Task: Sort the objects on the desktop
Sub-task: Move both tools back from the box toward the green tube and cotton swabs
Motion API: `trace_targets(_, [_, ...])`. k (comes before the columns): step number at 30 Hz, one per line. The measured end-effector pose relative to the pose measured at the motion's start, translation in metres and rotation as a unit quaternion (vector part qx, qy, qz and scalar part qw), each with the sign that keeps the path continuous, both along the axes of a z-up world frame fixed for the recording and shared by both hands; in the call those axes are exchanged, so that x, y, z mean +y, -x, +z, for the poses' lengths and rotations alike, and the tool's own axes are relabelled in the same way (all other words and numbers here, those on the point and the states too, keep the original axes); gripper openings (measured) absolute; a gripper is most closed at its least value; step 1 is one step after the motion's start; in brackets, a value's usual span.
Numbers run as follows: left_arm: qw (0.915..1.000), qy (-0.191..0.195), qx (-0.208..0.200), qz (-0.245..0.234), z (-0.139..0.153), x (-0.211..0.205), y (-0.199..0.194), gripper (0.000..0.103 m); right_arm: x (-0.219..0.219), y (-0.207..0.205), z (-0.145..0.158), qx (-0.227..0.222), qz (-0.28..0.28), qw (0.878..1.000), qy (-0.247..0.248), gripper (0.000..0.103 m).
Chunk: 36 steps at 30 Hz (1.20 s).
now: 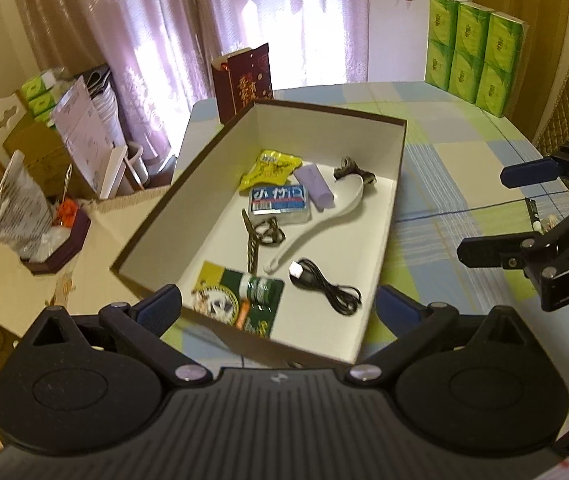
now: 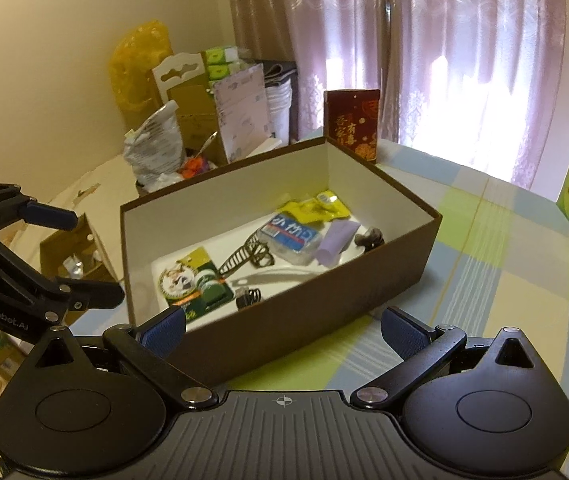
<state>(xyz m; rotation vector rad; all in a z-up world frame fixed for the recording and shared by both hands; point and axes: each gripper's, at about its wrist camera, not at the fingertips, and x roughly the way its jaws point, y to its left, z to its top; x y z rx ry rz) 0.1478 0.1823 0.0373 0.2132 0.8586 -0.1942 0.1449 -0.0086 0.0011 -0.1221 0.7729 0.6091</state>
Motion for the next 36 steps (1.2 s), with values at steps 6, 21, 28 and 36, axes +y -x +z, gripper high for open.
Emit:
trace_targets(6, [0.9996,0.01,0.023,0.014,-0.008,-0.008,0.024,0.102,-0.012,0.013,-0.002,0.01,0.014,1.0,-0.002,0.101])
trace_targets(21, [0.9976,0.017,0.065,0.017,-0.032,-0.054,0.051,0.102,-0.059,0.048,-0.023,0.048,0.02,0.999,0.009,0.101])
trace_targets(28, [0.9968,0.018,0.078,0.0,-0.043,-0.085,0.051,0.102,-0.101,0.06,-0.036,0.076,-0.022,0.997,0.012,0.101])
trace_targets(36, [0.9949,0.011,0.087,-0.05,-0.053,-0.133,0.041,0.102,-0.16,0.072,-0.047,0.1,-0.098,0.99,0.013,0.101])
